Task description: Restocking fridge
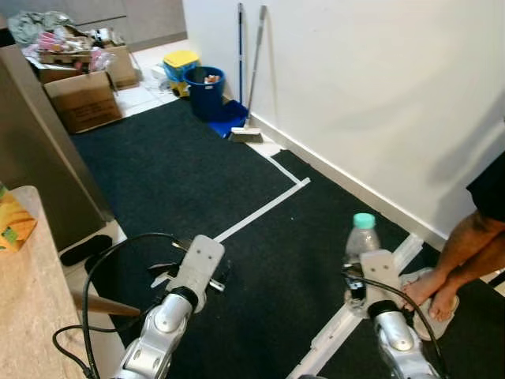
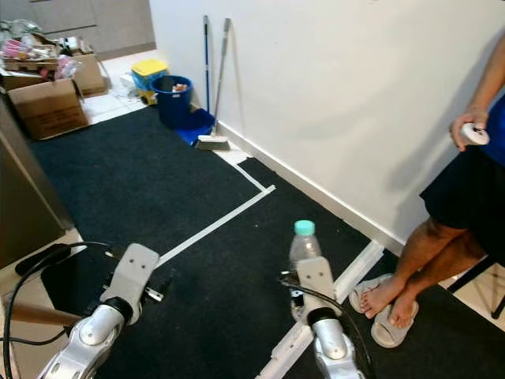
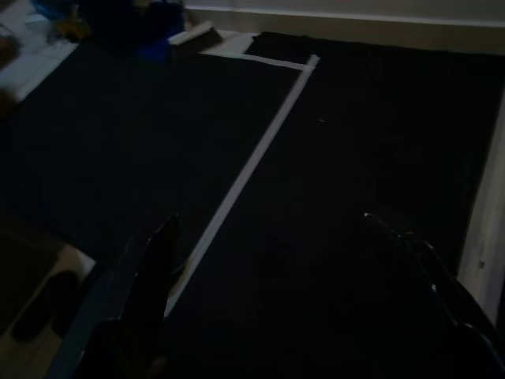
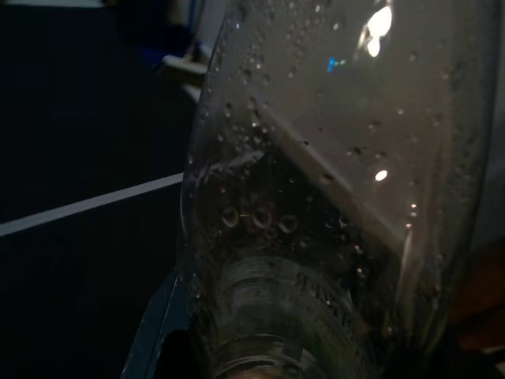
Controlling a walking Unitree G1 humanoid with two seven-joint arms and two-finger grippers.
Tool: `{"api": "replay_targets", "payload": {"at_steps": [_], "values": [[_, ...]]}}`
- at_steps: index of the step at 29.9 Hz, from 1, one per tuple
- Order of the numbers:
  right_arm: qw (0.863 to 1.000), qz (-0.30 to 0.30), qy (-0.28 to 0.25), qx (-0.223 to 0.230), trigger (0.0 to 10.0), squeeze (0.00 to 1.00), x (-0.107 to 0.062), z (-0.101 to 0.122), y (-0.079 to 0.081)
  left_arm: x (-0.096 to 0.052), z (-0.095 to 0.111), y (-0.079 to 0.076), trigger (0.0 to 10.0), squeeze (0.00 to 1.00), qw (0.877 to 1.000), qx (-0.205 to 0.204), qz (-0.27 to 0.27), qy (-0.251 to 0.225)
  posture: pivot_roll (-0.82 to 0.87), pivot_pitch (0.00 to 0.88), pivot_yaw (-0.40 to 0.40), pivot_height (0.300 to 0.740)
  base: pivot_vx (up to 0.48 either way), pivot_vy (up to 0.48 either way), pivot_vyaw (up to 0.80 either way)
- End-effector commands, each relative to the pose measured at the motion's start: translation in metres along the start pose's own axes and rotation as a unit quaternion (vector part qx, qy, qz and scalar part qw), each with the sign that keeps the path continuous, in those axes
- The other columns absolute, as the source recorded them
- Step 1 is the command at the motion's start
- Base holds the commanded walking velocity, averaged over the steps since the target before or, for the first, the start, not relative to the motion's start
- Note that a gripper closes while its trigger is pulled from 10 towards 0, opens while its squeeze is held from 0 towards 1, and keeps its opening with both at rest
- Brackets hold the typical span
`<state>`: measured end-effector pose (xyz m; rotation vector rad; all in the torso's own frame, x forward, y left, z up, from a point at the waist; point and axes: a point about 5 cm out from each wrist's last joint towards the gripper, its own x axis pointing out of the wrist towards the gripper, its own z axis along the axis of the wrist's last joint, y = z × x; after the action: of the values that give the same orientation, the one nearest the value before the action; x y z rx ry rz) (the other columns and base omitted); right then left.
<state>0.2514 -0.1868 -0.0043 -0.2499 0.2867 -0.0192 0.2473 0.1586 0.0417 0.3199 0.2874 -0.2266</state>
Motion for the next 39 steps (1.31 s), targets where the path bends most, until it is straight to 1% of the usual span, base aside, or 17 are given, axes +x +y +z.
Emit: {"api": "replay_targets", "payload": {"at_steps": [1, 7, 15, 16, 18, 20, 22, 23, 24, 26, 27, 29, 30, 32, 36, 37, 39], "values": [[1.0, -0.024, -0.02, 0.002, 10.0, 0.0, 0.002, 0.006, -0.006, 0.001, -0.006, -0.003, 10.0, 0.0, 1.0, -0.009, 0.006, 0.014, 0.04, 0.023, -0.04, 0.74, 0.0, 0.0, 0.0], [0.999, -0.03, -0.002, 0.015, 10.0, 0.0, 0.003, 0.001, -0.006, 0.002, -0.009, -0.006, 10.0, 0.0, 1.0, -0.006, 0.011, 0.011, 0.03, 0.02, -0.035, 0.74, 0.0, 0.0, 0.0], [1.0, -0.012, -0.025, 0.001, 10.0, 0.0, 0.007, 0.01, 0.001, 0.002, 0.001, -0.007, 10.0, 0.0, 1.0, -0.028, -0.01, -0.01, 0.04, 0.016, -0.034, 0.74, 0.0, 0.0, 0.0], [0.999, -0.011, -0.034, -0.002, 10.0, 0.0, 0.009, 0.015, 0.001, 0.002, 0.008, -0.004, 10.0, 0.0, 0.999, -0.035, -0.022, -0.022, 0.04, 0.016, -0.034, 0.74, 0.0, 0.0, 0.0], [0.998, 0.017, -0.054, -0.011, 10.0, 0.0, 0.016, 0.028, 0.003, 0.006, 0.042, 0.007, 10.0, 0.0, 0.993, -0.047, -0.079, -0.074, 0.04, 0.016, -0.036, 0.74, 0.0, 0.0, 0.0], [0.998, 0.017, -0.054, -0.011, 10.0, 0.0, 0.016, 0.028, 0.003, 0.006, 0.042, 0.007, 10.0, 0.0, 0.993, -0.047, -0.079, -0.074, 0.04, 0.016, -0.036, 0.74, 0.0, 0.0, 0.0], [0.993, 0.085, -0.085, -0.022, 10.0, 0.0, 0.022, 0.047, 0.013, 0.006, 0.085, 0.018, 10.0, 0.0, 0.976, -0.058, -0.161, -0.137, 0.04, 0.013, -0.034, 0.74, 0.0, 0.0, 0.0], [0.993, 0.085, -0.085, -0.022, 10.0, 0.0, 0.022, 0.047, 0.013, 0.006, 0.085, 0.018, 10.0, 0.0, 0.976, -0.058, -0.161, -0.137, 0.04, 0.013, -0.034, 0.74, 0.0, 0.0, 0.0], [0.988, 0.115, -0.097, -0.026, 10.0, 0.0, 0.023, 0.054, 0.018, 0.005, 0.102, 0.021, 10.0, 0.0, 0.966, -0.063, -0.193, -0.159, 0.04, 0.012, -0.033, 0.74, 0.0, 0.0, 0.0], [0.974, 0.189, -0.124, -0.032, 10.0, 0.0, 0.022, 0.07, 0.033, -0.003, 0.137, 0.022, 10.0, 0.0, 0.936, -0.073, -0.276, -0.207, 0.04, 0.012, -0.033, 0.74, 0.0, 0.0, 0.0], [0.974, 0.189, -0.124, -0.032, 10.0, 0.0, 0.022, 0.07, 0.033, -0.003, 0.137, 0.022, 10.0, 0.0, 0.936, -0.073, -0.276, -0.207, 0.04, 0.012, -0.033, 0.74, 0.0, 0.0, 0.0], [0.962, 0.234, -0.138, -0.035, 10.0, 0.0, 0.018, 0.079, 0.044, -0.011, 0.154, 0.018, 10.0, 0.0, 0.912, -0.074, -0.33, -0.23, 0.04, 0.007, -0.037, 0.74, 0.0, 0.0, 0.0], [0.962, 0.234, -0.138, -0.035, 10.0, 0.0, 0.018, 0.079, 0.044, -0.011, 0.154, 0.018, 10.0, 0.0, 0.912, -0.074, -0.33, -0.23, 0.04, 0.007, -0.037, 0.74, 0.0, 0.0, 0.0], [0.946, 0.28, -0.158, -0.045, 10.0, 0.0, 0.015, 0.092, 0.057, -0.019, 0.168, 0.012, 10.0, 0.0, 0.89, -0.068, -0.377, -0.247, 0.04, 0.006, -0.037, 0.74, 0.0, 0.0, 0.0], [0.934, 0.305, -0.177, -0.052, 10.0, 0.0, 0.014, 0.104, 0.066, -0.022, 0.176, 0.008, 10.0, 0.0, 0.879, -0.065, -0.397, -0.255, 0.04, 0.004, -0.037, 0.74, 0.0, 0.0, 0.0], [0.934, 0.305, -0.177, -0.052, 10.0, 0.0, 0.014, 0.104, 0.066, -0.022, 0.176, 0.008, 10.0, 0.0, 0.879, -0.065, -0.397, -0.255, 0.04, 0.004, -0.037, 0.74, 0.0, 0.0, 0.0], [0.923, 0.321, -0.202, -0.056, 10.0, 0.0, 0.014, 0.121, 0.075, -0.018, 0.177, 0.004, 10.0, 0.0, 0.882, -0.055, -0.398, -0.246, 0.05, 0.002, -0.038, 0.74, 0.0, 0.0, 0.0]]}}
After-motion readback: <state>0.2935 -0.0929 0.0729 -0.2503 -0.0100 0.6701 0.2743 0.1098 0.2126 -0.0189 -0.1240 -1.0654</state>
